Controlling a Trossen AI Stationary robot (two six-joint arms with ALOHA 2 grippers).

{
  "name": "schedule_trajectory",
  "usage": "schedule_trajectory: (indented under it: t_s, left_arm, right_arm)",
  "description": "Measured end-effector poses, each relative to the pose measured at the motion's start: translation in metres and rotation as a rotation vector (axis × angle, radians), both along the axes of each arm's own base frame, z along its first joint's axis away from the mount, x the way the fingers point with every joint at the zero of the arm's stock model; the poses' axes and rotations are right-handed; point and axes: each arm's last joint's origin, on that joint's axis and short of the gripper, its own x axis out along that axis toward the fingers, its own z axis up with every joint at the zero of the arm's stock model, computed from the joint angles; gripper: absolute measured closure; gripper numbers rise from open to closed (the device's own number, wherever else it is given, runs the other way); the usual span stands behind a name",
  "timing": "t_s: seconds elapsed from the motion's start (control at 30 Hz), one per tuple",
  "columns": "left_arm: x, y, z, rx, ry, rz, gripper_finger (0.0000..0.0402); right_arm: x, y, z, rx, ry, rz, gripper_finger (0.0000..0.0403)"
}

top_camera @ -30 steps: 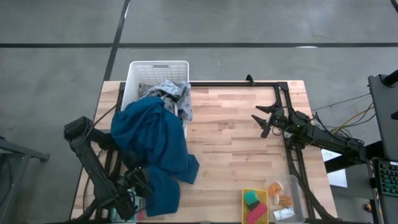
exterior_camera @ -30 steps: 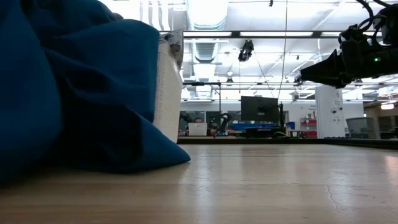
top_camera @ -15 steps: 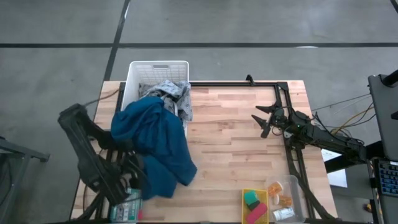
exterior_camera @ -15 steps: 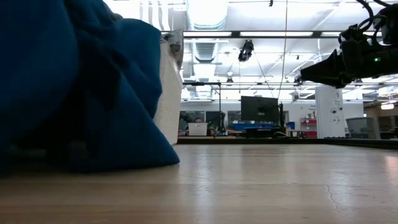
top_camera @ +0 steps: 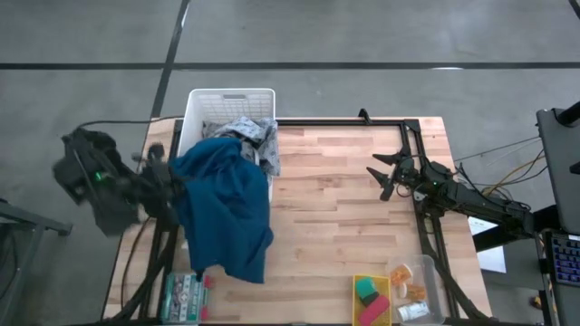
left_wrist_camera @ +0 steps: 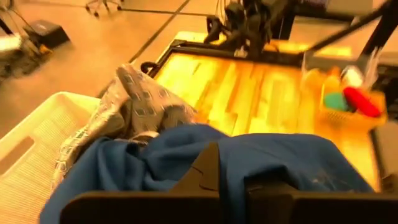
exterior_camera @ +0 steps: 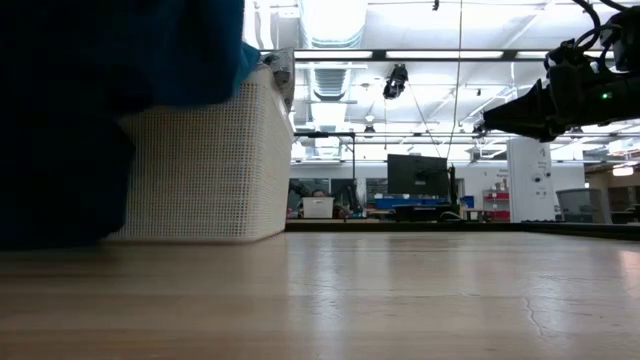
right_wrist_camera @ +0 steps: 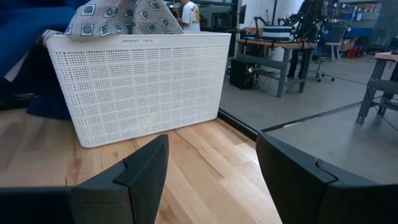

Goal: Pick & Place Medicine items
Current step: Put the blue patient gown into the white laundry bin

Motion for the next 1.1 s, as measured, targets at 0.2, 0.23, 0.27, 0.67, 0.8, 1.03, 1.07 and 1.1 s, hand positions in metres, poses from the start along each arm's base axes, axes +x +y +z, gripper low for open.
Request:
schedule_trajectory:
  t_s: [0.2,0.23,0.27,0.67,0.8,1.03,1.07,1.1]
  left_arm:
    - [-0.007,0.028,0.034,-0.001,-0.044,0.015,0.04]
    - [-0.008,0.031,0.037,0.009,-0.048,0.019,0.04]
    - [-0.008,0.035,0.04,0.015,-0.054,0.027,0.04]
    - [-0.014,0.067,0.07,0.048,-0.183,0.215,0.04]
    - [-0.014,0.08,0.081,0.075,-0.24,0.303,0.04]
    - [0.007,0.107,0.088,0.167,-0.219,0.447,0.04]
    - [0.01,0.113,0.086,0.161,-0.203,0.466,0.04]
    - [0.013,0.119,0.085,0.151,-0.192,0.484,0.04]
  right_arm:
    - [0.0,0.0,0.0,0.0,0.0,0.0,0.0165]
    - [0.0,0.0,0.0,0.0,0.0,0.0,0.0165]
    - [0.0,0.0,0.0,0.0,0.0,0.0,0.0165]
    - [0.0,0.0,0.0,0.0,0.0,0.0,0.0165]
    - [0.0,0.0,0.0,0.0,0.0,0.0,0.0165]
    - [0.0,0.0,0.0,0.0,0.0,0.0,0.0165]
    - [0.0,0.0,0.0,0.0,0.0,0.0,0.0165]
    - [0.0,0.0,0.0,0.0,0.0,0.0,0.0165]
